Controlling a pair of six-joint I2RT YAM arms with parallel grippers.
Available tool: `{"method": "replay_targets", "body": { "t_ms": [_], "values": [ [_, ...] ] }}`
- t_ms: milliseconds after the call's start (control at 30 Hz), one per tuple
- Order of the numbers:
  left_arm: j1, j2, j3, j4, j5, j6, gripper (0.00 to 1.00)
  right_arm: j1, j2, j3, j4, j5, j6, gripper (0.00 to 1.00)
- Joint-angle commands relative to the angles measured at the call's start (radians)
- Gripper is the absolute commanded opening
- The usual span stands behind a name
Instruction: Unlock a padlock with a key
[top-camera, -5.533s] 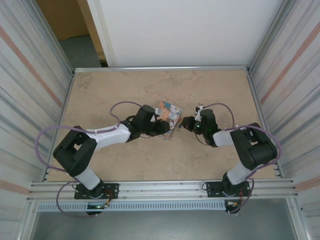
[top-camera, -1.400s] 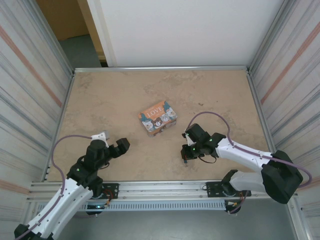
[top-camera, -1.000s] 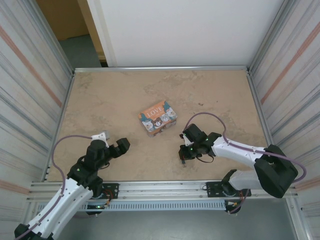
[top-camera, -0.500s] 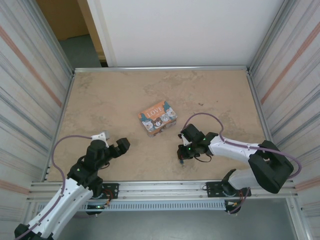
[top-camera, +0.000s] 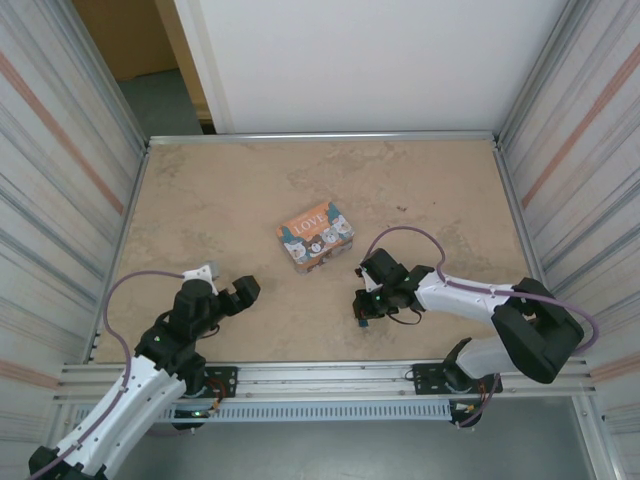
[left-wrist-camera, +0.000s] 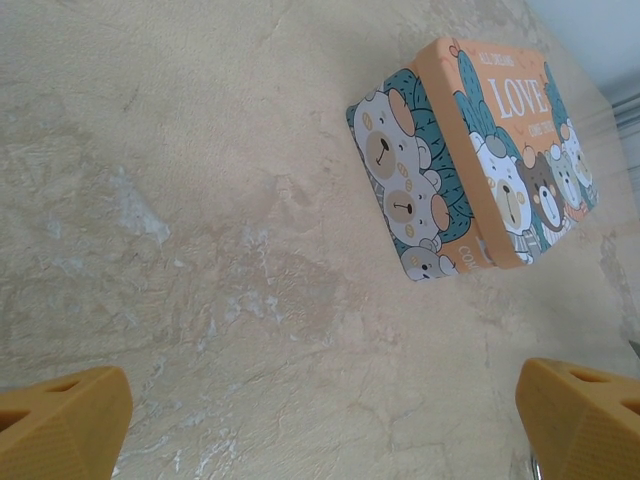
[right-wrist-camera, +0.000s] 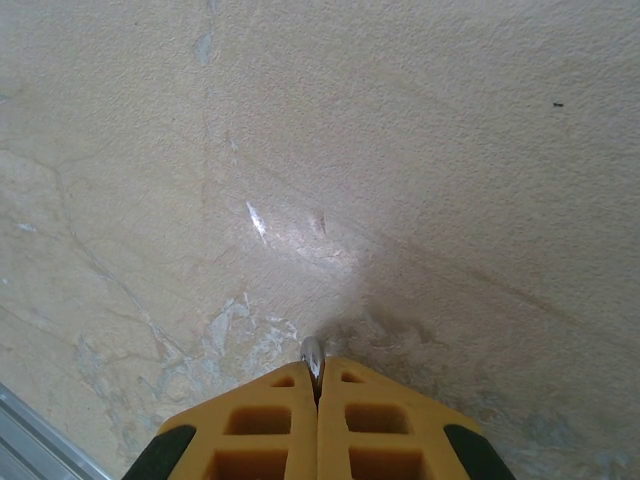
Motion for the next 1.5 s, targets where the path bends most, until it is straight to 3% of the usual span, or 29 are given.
{"method": "replay_targets", "body": {
  "t_ms": [0, 467, 933, 1333, 1467],
  "values": [
    [0.01, 0.007, -0.008, 0.019, 0.01, -0.009, 0.99, 0.008, 0.017, -0.016, -0.006, -0.002, 0.014, 0.07],
    [0.01, 0.017, 0.008, 0.008, 0.014, -0.013, 0.99, 0.009, -0.014, -0.019, -0.001, 0.009, 0.009, 0.17],
    [0.011, 0.047, 0.021, 0.029, 0.031, -0.054, 0.99, 0.001, -0.16, -0.008, -0.077, 0.073, -0.035, 0.34],
    [0.011, 0.063, 0.026, 0.029, 0.035, -0.07, 0.99, -0.099, -0.397, -0.07, -0.045, 0.088, -0.073, 0.59],
    [0.011, 0.076, 0.029, 0.035, 0.028, -0.067, 0.99, -0.141, -0.475, -0.096, -0.011, 0.1, -0.084, 0.74]
  ]
}}
